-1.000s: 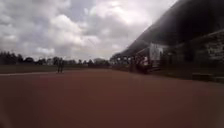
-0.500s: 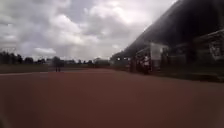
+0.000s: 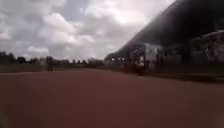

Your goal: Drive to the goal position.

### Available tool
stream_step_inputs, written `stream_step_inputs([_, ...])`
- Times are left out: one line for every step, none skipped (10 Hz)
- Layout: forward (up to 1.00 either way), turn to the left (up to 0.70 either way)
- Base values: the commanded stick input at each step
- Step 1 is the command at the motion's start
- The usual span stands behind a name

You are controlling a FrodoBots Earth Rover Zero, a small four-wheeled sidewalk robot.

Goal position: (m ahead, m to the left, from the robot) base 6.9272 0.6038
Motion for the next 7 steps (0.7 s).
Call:
stream_step_inputs([0.70, 0.00])
stream_step_inputs([0.70, 0.00])
stream_step_inputs([0.70, 0.00])
stream_step_inputs([0.70, 0.00])
stream_step_inputs([0.70, 0.00])
stream_step_inputs([0.70, 0.00])
stream_step_inputs([0.70, 0.00])
